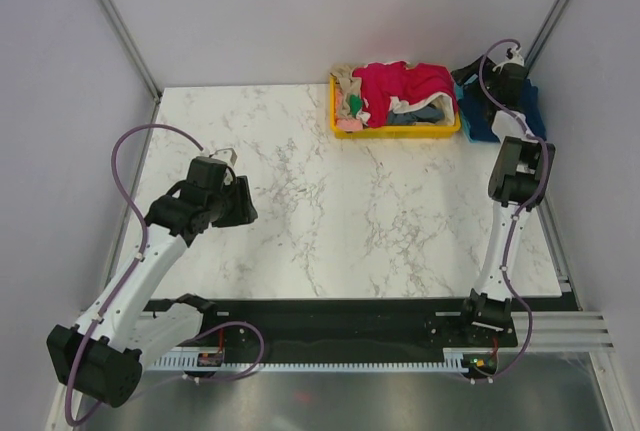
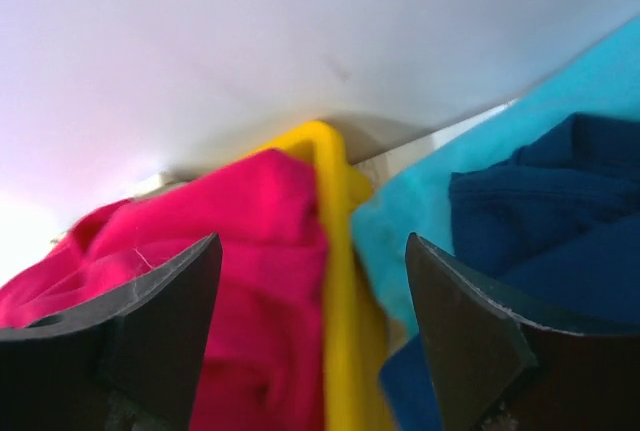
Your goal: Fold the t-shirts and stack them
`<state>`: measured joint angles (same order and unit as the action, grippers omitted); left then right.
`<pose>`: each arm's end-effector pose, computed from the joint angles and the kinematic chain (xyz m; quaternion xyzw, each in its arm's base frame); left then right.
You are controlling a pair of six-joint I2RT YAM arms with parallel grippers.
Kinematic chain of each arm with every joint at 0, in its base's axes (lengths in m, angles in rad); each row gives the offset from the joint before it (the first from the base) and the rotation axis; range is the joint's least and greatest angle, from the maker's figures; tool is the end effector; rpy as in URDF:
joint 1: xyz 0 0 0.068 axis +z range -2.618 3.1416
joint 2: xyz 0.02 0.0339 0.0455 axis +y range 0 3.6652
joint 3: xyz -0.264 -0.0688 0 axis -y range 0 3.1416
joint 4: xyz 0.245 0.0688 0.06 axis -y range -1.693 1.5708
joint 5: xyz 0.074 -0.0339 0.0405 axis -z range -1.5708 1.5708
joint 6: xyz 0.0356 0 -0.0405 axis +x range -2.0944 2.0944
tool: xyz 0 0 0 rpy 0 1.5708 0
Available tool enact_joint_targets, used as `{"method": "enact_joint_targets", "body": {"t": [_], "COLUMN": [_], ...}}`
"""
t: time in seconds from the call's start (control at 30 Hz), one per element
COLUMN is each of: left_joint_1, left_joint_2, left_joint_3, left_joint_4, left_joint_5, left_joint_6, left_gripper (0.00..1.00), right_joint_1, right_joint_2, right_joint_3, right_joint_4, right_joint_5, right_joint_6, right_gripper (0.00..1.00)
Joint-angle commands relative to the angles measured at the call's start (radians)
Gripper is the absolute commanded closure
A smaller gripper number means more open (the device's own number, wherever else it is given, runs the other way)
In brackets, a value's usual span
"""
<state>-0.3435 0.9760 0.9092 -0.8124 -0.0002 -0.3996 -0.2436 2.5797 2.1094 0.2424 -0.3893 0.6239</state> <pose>0.1793 -0.0641 0.2913 -0.0264 0.9404 -0.1230 0.3159 0.5789 -0.1300 0.1725 0.2136 0.7476 0.2641 0.5707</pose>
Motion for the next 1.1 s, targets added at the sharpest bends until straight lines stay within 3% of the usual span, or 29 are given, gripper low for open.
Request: {"method": "enact_joint_targets", "body": {"t": [0.0, 0.13, 0.23, 0.4, 0.8, 0.9, 1.07], "left_joint_1": [0.006, 0.008, 0.008, 0.008, 0.008, 0.008, 0.008], "left_joint_2": [0.006, 0.0, -0.008, -0.023, -0.03, -0.03, -0.037], "left_joint_3": [0.0, -0.001, -0.001, -0.001, -0.001, -0.001, -0.001], "left_joint_4": [0.028, 0.028, 0.028, 0.028, 0.03, 0.03, 0.029], "left_joint_5": [-0.015, -0.009, -0.006, -0.004, -0.006, -0.006, -0.009], "left_joint_6": [0.004, 0.005, 0.005, 0.005, 0.004, 0.004, 0.004], "left_gripper": [0.44, 0.44, 0.44, 0.44, 0.44, 0.44, 0.44], "right_joint_1": [0.004, 0.004, 0.006, 0.029, 0.237, 0.311, 0.319], "right_joint_2": [-0.251, -0.323, -0.256, -0.118, -0.119, -0.157, -0.193], "right_joint_3": [-0.075, -0.161, -0.144, -0.049, -0.196, -0.268, -0.249], "right_joint_4": [-0.01, -0.089, -0.116, -0.157, -0.055, 0.027, -0.057], "right_joint_5": [0.064, 0.119, 0.055, -0.029, -0.06, -0.046, -0.02], "right_joint_6": [-0.16, -0.231, -0.195, -0.092, -0.035, 0.017, -0.028], "right_gripper": [0.18, 0.16, 0.17, 0.29, 0.46, 0.43, 0.19]}}
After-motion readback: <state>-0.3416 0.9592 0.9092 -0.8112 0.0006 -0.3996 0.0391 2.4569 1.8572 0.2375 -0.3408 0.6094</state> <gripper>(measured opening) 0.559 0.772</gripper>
